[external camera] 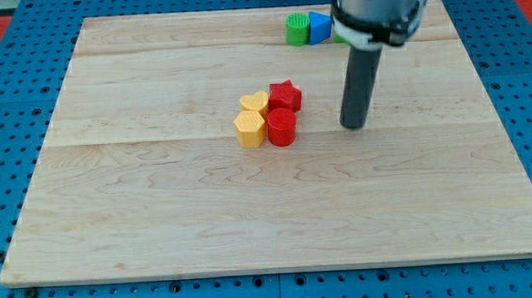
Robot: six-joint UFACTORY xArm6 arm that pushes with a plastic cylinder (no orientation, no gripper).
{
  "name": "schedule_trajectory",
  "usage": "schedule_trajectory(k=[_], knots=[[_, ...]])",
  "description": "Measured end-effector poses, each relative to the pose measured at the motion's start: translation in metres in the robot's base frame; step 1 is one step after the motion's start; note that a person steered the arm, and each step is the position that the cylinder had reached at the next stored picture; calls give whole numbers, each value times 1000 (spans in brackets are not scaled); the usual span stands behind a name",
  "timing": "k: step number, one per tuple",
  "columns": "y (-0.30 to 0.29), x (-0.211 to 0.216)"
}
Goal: Slide the yellow hexagon up left of the red circle
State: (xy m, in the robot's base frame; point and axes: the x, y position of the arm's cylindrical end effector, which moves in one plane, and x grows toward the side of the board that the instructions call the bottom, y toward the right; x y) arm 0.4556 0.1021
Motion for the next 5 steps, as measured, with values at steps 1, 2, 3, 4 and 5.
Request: schedule_trajectory(k=[1,2,3,4,5], knots=[[-70,-3],[-122,-32],[-146,-42],[-146,-34],[-129,-16]])
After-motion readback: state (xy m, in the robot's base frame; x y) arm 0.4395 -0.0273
